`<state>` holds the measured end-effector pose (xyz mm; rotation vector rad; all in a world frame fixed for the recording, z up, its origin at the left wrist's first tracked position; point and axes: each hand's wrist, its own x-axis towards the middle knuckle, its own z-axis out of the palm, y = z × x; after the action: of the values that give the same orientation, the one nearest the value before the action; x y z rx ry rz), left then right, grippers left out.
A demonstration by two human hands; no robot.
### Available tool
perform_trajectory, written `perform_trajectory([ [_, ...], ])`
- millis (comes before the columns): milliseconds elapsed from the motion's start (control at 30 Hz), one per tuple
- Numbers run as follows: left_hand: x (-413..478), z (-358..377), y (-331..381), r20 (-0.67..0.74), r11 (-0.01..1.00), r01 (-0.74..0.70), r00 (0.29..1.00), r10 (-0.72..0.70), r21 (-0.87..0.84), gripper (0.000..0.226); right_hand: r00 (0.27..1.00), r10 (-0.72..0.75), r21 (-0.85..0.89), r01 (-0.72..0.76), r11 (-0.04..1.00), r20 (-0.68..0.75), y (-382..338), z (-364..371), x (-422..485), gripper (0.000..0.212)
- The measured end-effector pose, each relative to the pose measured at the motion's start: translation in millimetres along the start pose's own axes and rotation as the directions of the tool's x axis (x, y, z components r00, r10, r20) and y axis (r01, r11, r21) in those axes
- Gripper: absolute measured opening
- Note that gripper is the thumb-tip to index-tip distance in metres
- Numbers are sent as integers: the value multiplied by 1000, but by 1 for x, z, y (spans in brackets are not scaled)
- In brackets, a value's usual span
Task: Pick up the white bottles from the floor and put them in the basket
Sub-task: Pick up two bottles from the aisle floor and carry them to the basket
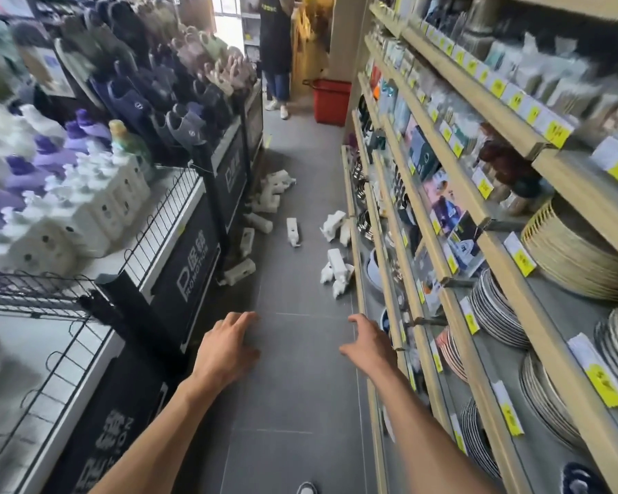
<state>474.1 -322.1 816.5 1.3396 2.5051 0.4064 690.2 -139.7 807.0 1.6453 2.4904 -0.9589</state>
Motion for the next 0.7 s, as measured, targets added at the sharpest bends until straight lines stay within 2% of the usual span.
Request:
perform_trajectory([
  [300,99,-11,-15,-1,999,29,1000,-29,18,72,1000,7,8,-7,1000,13,-29,-23,101,67],
  [700,264,-40,-60,30,1000,-24,999,24,0,74,997,79,23,-79,997,-2,-100,-21,232,68],
])
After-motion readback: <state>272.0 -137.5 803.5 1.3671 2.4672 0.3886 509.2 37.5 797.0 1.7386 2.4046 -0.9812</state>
